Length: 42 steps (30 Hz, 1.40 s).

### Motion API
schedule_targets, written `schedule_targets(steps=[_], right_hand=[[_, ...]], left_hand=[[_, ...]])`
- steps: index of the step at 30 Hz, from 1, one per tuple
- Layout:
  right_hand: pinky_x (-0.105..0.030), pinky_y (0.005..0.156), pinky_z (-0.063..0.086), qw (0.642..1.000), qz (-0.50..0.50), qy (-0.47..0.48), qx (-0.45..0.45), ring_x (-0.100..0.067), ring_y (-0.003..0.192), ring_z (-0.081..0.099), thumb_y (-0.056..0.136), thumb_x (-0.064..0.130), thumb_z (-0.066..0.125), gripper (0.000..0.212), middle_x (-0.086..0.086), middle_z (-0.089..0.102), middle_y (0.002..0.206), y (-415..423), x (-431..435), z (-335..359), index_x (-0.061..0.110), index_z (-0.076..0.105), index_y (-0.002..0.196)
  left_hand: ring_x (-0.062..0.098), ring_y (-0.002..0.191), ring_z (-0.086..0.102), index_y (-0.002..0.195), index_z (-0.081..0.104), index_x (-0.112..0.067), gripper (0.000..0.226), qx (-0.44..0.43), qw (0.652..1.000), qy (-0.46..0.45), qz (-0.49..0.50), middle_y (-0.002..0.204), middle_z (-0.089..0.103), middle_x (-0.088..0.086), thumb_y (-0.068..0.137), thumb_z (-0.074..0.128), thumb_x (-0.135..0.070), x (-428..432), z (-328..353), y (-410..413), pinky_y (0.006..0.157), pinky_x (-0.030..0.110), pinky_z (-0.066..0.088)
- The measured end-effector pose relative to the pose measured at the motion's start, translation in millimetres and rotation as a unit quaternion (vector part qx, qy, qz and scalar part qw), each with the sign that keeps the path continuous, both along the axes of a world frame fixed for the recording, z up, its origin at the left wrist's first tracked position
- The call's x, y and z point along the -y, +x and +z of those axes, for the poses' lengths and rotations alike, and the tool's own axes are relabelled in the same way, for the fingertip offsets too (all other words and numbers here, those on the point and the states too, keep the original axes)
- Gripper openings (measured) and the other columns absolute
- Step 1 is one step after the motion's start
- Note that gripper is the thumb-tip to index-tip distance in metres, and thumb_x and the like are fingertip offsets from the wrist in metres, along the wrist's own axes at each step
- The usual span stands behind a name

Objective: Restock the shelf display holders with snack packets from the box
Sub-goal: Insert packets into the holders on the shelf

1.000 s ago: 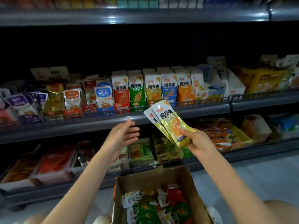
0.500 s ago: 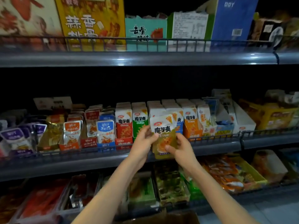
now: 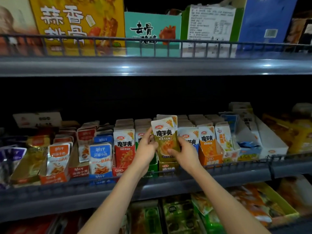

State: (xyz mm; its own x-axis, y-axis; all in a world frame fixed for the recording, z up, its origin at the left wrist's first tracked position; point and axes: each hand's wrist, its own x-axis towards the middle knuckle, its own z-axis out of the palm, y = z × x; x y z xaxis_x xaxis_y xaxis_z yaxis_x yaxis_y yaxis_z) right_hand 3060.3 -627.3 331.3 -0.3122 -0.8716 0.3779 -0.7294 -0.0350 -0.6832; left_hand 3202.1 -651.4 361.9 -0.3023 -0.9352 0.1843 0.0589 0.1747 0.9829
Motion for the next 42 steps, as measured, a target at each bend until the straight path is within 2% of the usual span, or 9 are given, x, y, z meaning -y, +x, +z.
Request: schedule_targets(steps=[7,11,15,20,25,29,35,39,42], right_hand=[[-0.032,0.085,0.05,0.996,-0.034,-0.037,-0.072,-0.02,0.105,0.062,0.079,0.021,0.075,0.045,-0.003,0.065,0.113,7,1,2,0.013,0.055,0.118],[-0.03,0.089,0.049,0.998,-0.005,-0.009,-0.058,-0.018,0.106,0.061,0.083,0.015,0.07,0.04,-0.005,0.065,0.115,3,-5,-2,0.01,0.054,0.12],[-0.026,0.078,0.053,1.0,0.014,-0.004,-0.009,-0.011,0.084,0.061,0.088,0.01,0.063,0.03,0.007,0.061,0.093,-7,-7,7,0.01,0.057,0.118],[-0.019,0.073,0.051,0.994,0.001,-0.098,0.04,-0.009,0.076,0.057,0.088,0.005,0.062,0.039,0.006,0.056,0.086,-5,-5,12,0.01,0.053,0.126],[-0.012,0.068,0.047,0.988,0.009,-0.137,0.066,-0.004,0.078,0.058,0.088,0.005,0.062,0.062,0.005,0.057,0.089,-9,-4,14,0.019,0.036,0.142],[-0.009,0.068,0.041,0.995,0.032,-0.071,-0.067,-0.001,0.087,0.054,0.092,0.013,0.058,0.067,0.004,0.054,0.105,-16,-2,23,0.031,0.026,0.148],[-0.035,0.085,0.049,0.972,0.028,-0.007,-0.232,-0.021,0.114,0.053,0.098,0.028,0.048,0.05,-0.002,0.054,0.128,-26,-2,23,0.032,0.033,0.145],[-0.031,0.068,0.052,0.983,0.009,-0.043,-0.179,-0.016,0.086,0.059,0.095,0.027,0.054,0.062,0.0,0.058,0.105,-26,-12,26,0.03,0.024,0.149],[-0.022,0.059,0.048,0.991,-0.002,-0.097,-0.092,-0.01,0.07,0.056,0.094,0.021,0.056,0.051,0.006,0.058,0.09,-24,-37,14,0.022,0.039,0.142]], left_hand=[[0.01,0.129,0.04,0.145,0.03,-0.031,0.063,0.033,0.998,-0.054,-0.01,0.136,0.043,-0.007,0.095,0.043,0.005,3,-8,4,0.086,0.016,0.05],[-0.009,0.103,0.043,0.146,0.027,-0.031,0.059,0.11,0.987,-0.112,0.019,0.123,0.037,-0.016,0.097,0.045,-0.002,1,-11,0,0.058,0.001,0.043],[-0.004,0.073,0.051,0.149,0.025,-0.022,0.061,0.154,0.979,-0.12,0.066,0.101,0.049,-0.018,0.095,0.054,-0.015,10,-15,-4,0.067,0.019,0.052],[0.006,0.086,0.057,0.144,0.033,-0.022,0.06,0.167,0.972,-0.146,0.078,0.11,0.055,-0.002,0.092,0.058,-0.011,16,-14,-12,0.07,0.021,0.051],[-0.005,0.094,0.045,0.147,0.024,-0.031,0.073,0.172,0.961,-0.203,0.079,0.112,0.043,-0.022,0.088,0.064,-0.014,19,-13,-12,0.074,0.008,0.04],[0.014,0.118,0.049,0.142,0.037,-0.031,0.059,0.267,0.929,-0.244,0.074,0.133,0.052,-0.002,0.089,0.064,-0.028,29,-9,-6,0.085,0.022,0.039],[0.023,0.11,0.056,0.127,0.057,-0.024,0.042,0.419,0.86,-0.283,0.072,0.113,0.064,0.002,0.092,0.052,-0.047,40,-16,3,0.086,0.036,0.049],[0.019,0.122,0.048,0.143,0.035,-0.03,0.064,0.324,0.909,-0.246,0.086,0.134,0.051,0.0,0.087,0.063,-0.04,33,-11,6,0.096,0.035,0.045],[0.01,0.107,0.053,0.138,0.042,-0.024,0.056,0.226,0.936,-0.233,0.138,0.117,0.056,-0.005,0.088,0.064,-0.029,14,-9,20,0.084,0.019,0.044]])
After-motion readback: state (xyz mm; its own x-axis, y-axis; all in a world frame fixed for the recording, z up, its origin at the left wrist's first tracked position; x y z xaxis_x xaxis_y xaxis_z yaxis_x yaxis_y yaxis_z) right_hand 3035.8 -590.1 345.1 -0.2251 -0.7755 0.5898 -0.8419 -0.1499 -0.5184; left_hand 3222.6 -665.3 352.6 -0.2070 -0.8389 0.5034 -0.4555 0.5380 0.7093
